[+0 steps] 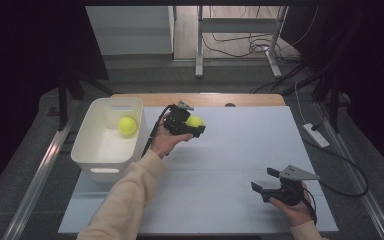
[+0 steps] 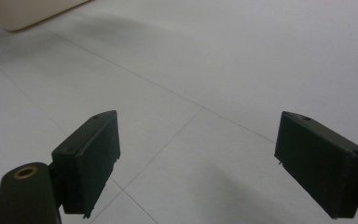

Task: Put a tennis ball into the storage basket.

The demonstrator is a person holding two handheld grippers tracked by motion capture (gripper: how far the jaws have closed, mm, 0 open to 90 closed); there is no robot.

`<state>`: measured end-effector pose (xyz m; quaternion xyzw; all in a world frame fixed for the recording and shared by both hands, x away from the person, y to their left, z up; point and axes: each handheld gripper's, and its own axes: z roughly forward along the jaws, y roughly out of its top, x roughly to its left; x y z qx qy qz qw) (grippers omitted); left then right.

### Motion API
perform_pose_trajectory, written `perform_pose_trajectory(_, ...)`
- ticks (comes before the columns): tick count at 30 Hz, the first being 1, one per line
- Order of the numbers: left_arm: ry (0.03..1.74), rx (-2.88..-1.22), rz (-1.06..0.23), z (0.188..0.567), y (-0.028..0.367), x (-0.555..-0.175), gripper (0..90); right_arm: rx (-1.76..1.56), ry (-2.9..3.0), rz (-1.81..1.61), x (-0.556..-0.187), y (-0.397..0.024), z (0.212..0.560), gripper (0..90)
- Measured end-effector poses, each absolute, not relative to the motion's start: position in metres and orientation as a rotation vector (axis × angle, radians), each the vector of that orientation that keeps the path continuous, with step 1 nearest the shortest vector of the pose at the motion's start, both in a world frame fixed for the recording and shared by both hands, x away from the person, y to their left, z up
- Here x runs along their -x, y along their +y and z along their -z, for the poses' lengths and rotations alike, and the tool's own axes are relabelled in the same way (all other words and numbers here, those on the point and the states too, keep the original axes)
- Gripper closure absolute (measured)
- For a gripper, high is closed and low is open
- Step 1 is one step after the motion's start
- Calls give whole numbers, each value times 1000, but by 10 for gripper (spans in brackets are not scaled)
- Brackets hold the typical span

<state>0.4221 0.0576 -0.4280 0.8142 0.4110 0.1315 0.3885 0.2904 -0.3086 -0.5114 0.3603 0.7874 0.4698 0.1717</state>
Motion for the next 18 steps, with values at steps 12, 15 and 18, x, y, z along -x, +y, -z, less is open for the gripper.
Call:
perform_pose_trajectory(12, 1037, -2044, -352, 416, 69, -418, 271, -1023, 2240, -1333, -291, -308, 512, 142)
perform_pose_trajectory(15, 1024, -2038, -346, 413, 71, -416, 271, -1022, 2242, -1332, -291, -308, 512, 142)
perform_pose_trajectory(18, 1017, -2040, -352, 410, 72, -414, 271, -1022, 2241, -1332, -291, -308, 512, 142)
